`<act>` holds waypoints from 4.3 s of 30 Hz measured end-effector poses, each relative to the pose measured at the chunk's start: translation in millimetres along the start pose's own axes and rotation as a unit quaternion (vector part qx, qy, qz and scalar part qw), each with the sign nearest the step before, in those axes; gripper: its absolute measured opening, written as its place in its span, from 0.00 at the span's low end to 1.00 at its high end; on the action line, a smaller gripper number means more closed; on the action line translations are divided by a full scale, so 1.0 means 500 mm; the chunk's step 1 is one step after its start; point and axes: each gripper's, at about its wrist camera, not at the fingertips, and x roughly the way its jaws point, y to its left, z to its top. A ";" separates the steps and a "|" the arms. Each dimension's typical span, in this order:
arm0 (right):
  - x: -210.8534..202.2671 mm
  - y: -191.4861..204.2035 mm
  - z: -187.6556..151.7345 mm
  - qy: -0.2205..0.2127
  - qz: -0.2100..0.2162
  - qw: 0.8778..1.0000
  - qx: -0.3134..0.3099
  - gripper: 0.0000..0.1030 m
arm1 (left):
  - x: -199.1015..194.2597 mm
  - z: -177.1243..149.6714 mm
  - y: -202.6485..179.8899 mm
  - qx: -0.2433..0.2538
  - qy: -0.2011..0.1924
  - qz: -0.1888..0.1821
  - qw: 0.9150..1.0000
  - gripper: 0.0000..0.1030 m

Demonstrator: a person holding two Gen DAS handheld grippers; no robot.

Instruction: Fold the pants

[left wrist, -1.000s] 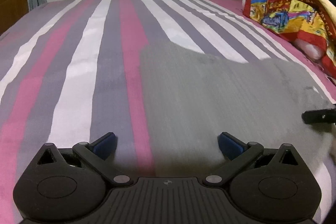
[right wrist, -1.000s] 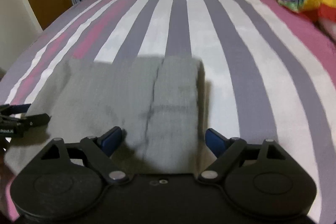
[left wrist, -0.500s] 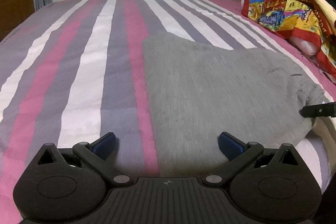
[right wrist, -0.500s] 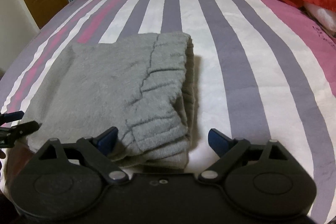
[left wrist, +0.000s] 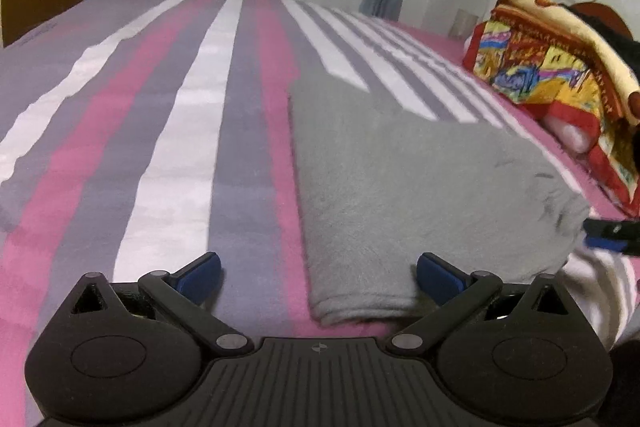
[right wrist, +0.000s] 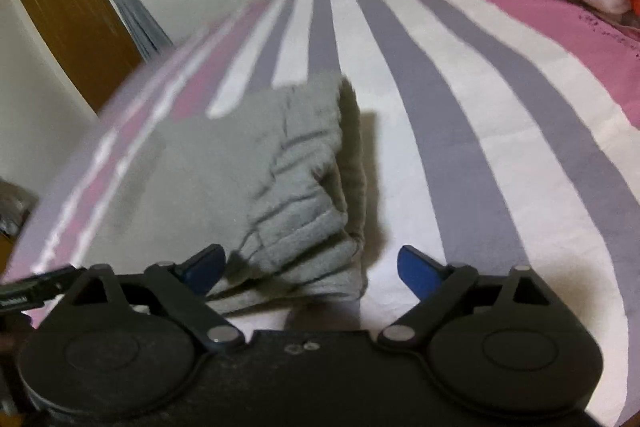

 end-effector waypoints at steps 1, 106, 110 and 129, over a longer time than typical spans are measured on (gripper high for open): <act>-0.007 -0.004 -0.004 -0.015 0.002 1.000 -0.006 0.87 | 0.008 -0.003 0.006 -0.007 0.005 0.001 1.000 1.00; 0.570 0.009 0.318 0.145 0.325 0.926 0.127 0.51 | 0.465 0.246 0.372 -0.298 -0.004 -0.331 0.895 0.33; 0.560 0.014 0.327 0.150 0.310 0.930 0.128 0.53 | 0.431 0.229 0.374 -0.290 0.003 -0.322 0.901 0.38; 0.447 0.047 0.278 0.148 0.228 0.957 0.098 0.85 | 0.311 0.157 0.329 -0.237 -0.012 -0.215 0.947 0.56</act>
